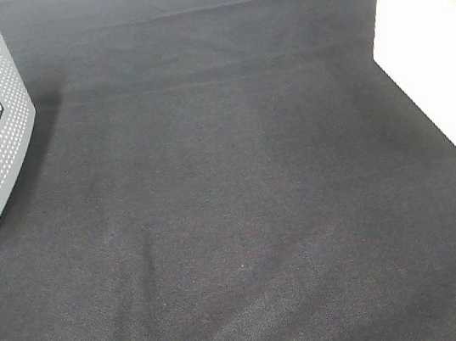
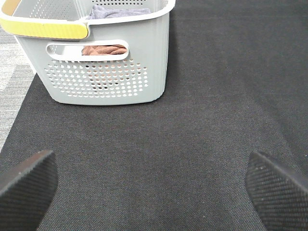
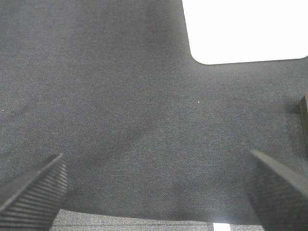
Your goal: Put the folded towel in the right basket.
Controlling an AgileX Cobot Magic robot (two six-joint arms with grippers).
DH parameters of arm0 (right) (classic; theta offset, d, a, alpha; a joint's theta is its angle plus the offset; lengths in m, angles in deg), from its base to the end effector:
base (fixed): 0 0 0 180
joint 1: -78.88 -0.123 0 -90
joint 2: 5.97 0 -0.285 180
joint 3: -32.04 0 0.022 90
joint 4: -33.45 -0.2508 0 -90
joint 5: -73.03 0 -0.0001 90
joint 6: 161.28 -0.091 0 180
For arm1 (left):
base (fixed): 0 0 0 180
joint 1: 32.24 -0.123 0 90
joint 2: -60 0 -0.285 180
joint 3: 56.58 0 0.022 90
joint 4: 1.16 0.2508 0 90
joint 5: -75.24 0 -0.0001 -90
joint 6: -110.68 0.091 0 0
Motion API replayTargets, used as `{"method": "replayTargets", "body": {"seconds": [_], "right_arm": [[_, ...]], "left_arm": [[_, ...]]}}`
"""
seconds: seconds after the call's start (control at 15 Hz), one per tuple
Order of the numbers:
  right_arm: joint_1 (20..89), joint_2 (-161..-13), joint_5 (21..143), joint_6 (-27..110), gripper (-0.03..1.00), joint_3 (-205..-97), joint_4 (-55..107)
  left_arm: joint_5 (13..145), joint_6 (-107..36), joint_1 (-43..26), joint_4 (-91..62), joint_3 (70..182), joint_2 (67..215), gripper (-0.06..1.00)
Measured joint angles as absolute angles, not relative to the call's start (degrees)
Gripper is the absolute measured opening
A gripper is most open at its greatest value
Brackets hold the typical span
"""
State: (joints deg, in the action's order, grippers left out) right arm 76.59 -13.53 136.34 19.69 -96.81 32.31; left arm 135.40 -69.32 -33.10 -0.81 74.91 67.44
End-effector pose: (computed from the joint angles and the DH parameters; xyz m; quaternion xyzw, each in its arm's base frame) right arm -0.0026 0.0015 0.2612 -0.0253 0.8743 0.0155 0.4845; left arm -0.0055 0.0004 0.2784 -0.0065 0.8485 0.0070 0.5291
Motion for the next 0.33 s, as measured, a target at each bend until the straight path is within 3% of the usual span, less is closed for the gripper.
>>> {"method": "replayTargets", "body": {"seconds": [0.33], "right_arm": [[76.59,-13.53,136.34,19.69,0.96,-96.81,32.31]], "left_arm": [[135.4,-69.32,-33.1,-0.81,74.91,67.44,0.99]]}}
